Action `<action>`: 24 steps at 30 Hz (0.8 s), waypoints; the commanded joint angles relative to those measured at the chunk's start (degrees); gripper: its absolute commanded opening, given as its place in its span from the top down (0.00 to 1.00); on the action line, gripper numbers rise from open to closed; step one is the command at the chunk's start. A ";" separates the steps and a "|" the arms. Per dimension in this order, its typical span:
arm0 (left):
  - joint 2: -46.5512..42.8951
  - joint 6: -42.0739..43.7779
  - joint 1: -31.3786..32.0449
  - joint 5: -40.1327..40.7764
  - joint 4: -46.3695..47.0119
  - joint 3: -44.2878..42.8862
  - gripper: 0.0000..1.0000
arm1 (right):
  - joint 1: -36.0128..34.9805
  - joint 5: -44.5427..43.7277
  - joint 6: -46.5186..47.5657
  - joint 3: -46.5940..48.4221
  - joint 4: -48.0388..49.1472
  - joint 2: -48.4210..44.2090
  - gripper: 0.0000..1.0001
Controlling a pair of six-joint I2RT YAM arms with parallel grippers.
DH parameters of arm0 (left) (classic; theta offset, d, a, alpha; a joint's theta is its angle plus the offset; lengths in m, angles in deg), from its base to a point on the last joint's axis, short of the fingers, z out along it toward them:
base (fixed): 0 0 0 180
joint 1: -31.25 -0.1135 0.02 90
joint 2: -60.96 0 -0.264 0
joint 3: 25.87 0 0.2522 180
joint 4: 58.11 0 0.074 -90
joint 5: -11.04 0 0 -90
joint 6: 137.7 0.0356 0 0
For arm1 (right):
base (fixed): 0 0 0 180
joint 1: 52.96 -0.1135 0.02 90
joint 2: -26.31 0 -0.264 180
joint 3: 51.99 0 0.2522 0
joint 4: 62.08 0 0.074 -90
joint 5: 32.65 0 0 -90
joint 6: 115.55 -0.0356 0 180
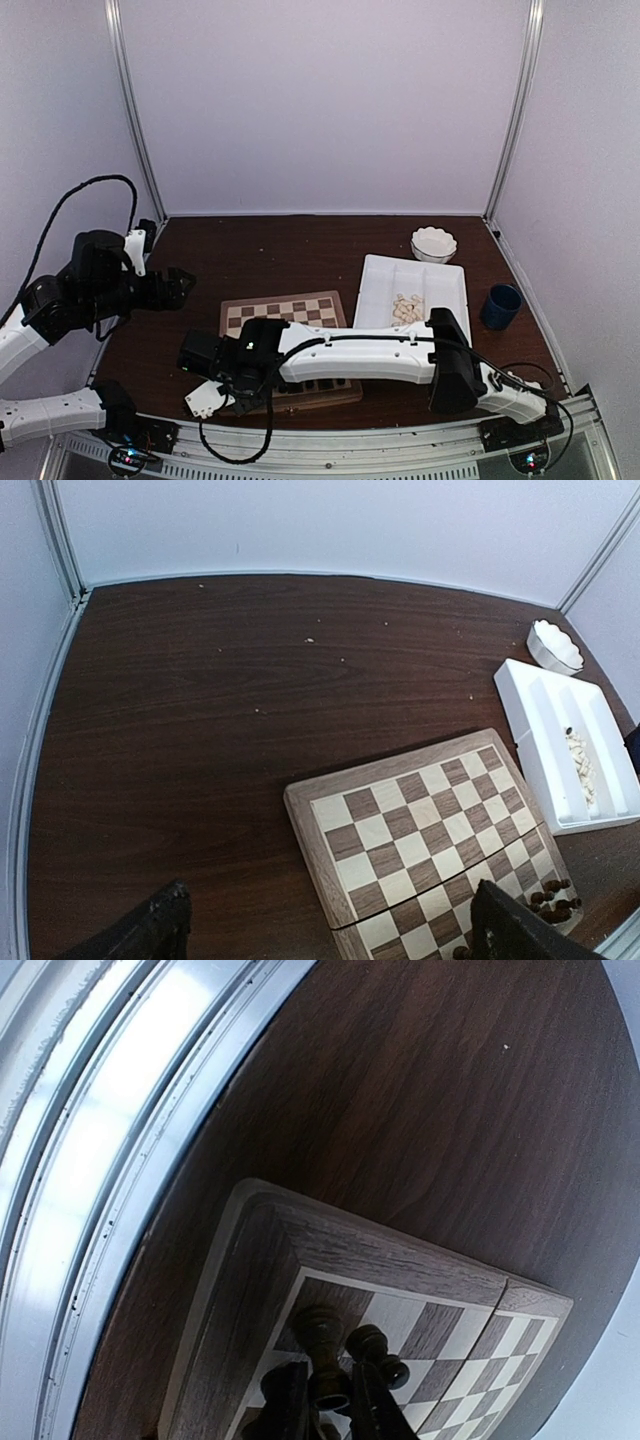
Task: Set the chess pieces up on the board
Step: Place the rook at h8.
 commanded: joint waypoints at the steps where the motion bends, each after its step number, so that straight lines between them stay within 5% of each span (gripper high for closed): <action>1: -0.45 0.33 -0.44 -0.78 0.20 0.66 0.02 | -0.12 -1.98 0.45 0.79 1.09 0.90 0.82; 10: -0.25 0.16 -0.42 -1.15 0.56 1.06 0.02 | -0.15 -2.67 0.51 0.78 1.27 0.95 0.65; 24: 0.82 1.14 -0.45 -1.08 1.12 0.08 0.02 | -1.02 -1.51 1.04 1.67 0.04 -3.30 0.60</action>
